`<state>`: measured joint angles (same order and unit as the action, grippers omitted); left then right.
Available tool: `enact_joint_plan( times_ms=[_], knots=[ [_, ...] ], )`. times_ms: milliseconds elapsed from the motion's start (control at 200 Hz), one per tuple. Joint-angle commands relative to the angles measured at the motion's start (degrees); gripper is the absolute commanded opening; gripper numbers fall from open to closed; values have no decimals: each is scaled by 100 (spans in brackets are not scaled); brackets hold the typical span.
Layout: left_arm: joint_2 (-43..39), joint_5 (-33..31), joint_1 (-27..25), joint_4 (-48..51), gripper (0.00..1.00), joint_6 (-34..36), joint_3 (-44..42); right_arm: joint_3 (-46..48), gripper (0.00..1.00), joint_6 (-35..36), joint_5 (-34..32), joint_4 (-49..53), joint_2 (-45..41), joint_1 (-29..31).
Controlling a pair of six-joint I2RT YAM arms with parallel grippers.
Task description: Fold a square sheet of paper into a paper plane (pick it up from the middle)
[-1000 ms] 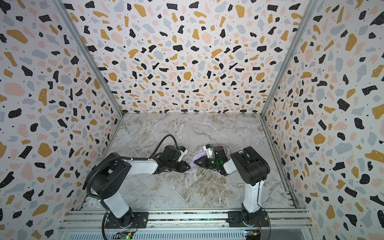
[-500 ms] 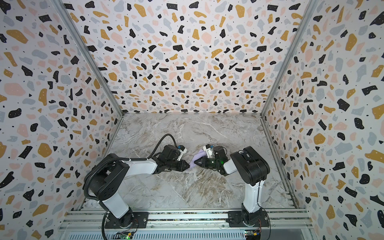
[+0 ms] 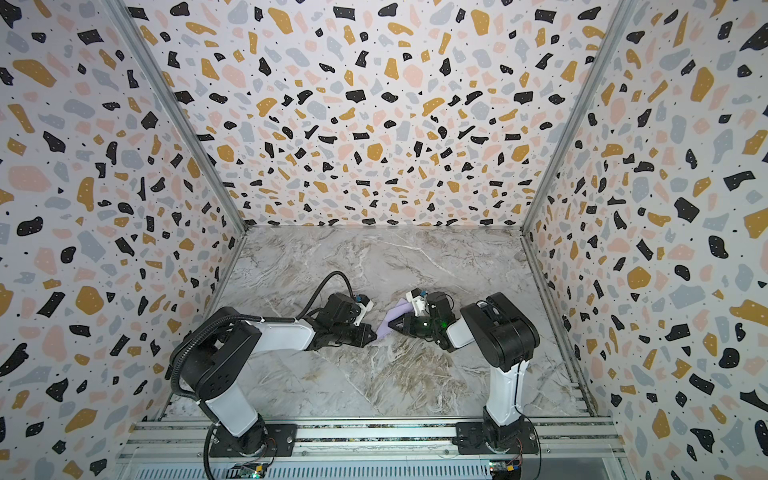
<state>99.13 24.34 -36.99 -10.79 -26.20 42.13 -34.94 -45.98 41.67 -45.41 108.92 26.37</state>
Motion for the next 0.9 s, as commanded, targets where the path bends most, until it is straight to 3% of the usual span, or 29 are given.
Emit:
enact_joint_plan(
  times_ms=[0,360,896],
  knots=[
    [89,-80,-34,37,4,103,-135,36,23,44,-192,317,113,-16],
    [-375,-133,-39,294,15,130,-38,35,23,38,-212,348,118,-14],
    [-395,-231,-36,591,6,356,-189,49,22,41,-216,340,120,-11]
  ],
)
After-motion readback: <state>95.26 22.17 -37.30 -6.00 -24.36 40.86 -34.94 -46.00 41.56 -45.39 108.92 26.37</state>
